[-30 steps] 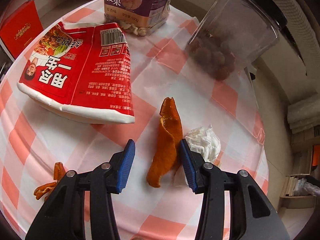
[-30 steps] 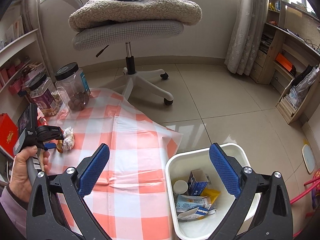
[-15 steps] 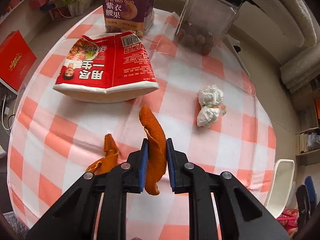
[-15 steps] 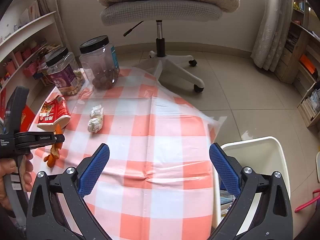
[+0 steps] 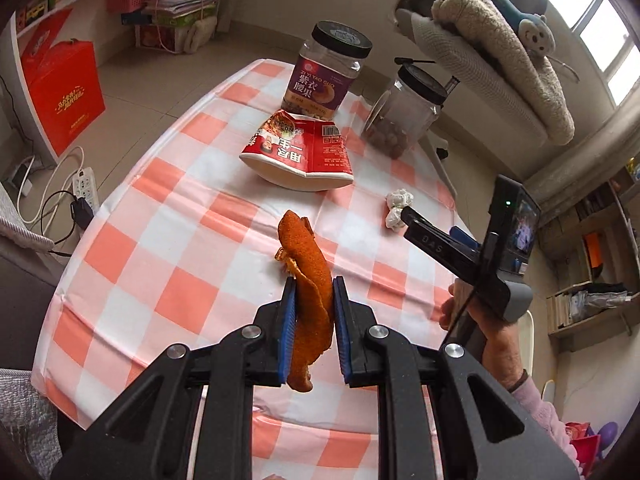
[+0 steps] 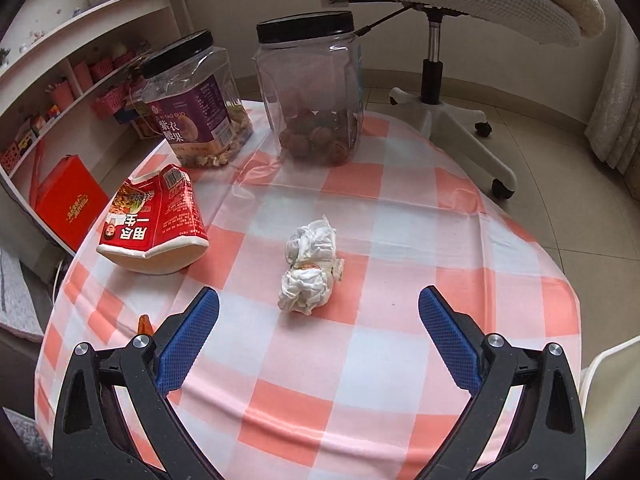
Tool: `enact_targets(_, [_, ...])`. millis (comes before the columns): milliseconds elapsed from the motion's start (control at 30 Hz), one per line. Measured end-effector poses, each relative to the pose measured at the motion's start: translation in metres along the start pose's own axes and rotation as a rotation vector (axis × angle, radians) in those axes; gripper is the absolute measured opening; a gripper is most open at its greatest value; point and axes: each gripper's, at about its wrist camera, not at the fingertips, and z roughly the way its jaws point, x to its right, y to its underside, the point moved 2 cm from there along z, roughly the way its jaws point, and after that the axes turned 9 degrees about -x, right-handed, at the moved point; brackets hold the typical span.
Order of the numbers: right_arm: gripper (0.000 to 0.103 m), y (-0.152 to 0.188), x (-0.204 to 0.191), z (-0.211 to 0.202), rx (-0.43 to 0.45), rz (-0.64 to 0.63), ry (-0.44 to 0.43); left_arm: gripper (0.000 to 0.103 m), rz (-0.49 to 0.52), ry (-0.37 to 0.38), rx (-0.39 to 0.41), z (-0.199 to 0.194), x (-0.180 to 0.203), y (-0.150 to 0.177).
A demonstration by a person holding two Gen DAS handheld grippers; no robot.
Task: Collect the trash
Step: 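Grasp the white tissue bundle with the right gripper, then carry the tissue bundle into the bin and open the right gripper while the left carries the peel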
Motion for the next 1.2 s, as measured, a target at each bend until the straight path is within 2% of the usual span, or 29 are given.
enact_targets(100, [0.094, -0.008, -0.002, 0.026, -0.019, 0.005, -0.021, 0.018, 0.01, -0.017, 0.062, -0.014, -0.003, -0.002])
enact_targets(167, [0.088, -0.013, -0.002, 0.044, -0.039, 0.014, -0.018, 0.018, 0.009, -0.017, 0.107, -0.022, -0.007, -0.006])
enact_targets(200, [0.075, -0.014, -0.001, 0.051, -0.051, 0.02, -0.022, 0.018, 0.007, -0.023, 0.123, -0.025, -0.01, -0.008])
enact_targets(233, [0.057, -0.015, -0.001, 0.058, -0.066, 0.027, -0.027, 0.018, 0.004, -0.03, 0.132, -0.026, -0.012, -0.009])
enact_targets(267, [0.05, -0.015, 0.0, 0.059, -0.056, 0.025, -0.005, 0.018, 0.0, -0.034, 0.134, -0.026, -0.014, -0.01])
enact_targets(300, [0.028, -0.014, 0.0, 0.057, -0.045, 0.021, -0.006, 0.018, -0.005, -0.033, 0.129, -0.026, -0.016, -0.011])
enact_targets(367, [0.029, -0.011, 0.005, 0.05, -0.048, 0.062, -0.044, 0.018, -0.017, -0.022, 0.113, -0.024, -0.02, -0.011])
enact_targets(500, [0.029, 0.006, 0.007, 0.014, -0.004, 0.074, -0.051, 0.018, -0.028, -0.011, 0.117, -0.024, -0.02, -0.009])
enact_targets(600, [0.029, 0.024, 0.005, -0.02, 0.012, 0.055, -0.052, 0.018, -0.003, -0.032, 0.16, -0.031, -0.012, -0.005])
enact_targets(700, [0.029, 0.043, 0.002, -0.059, 0.034, 0.031, -0.043, 0.018, 0.011, -0.013, 0.177, -0.036, -0.006, -0.001])
enact_targets(933, [0.029, 0.085, 0.019, -0.155, 0.126, 0.075, -0.087, 0.018, 0.051, 0.009, 0.207, -0.038, 0.014, 0.009])
enact_targets(1067, [0.029, 0.102, 0.044, -0.199, 0.176, 0.098, -0.06, 0.018, 0.083, 0.02, 0.21, -0.036, 0.03, 0.017])
enact_targets(1200, [0.029, 0.118, 0.082, -0.228, 0.215, 0.135, 0.009, 0.018, 0.113, 0.018, 0.22, -0.032, 0.047, 0.023])
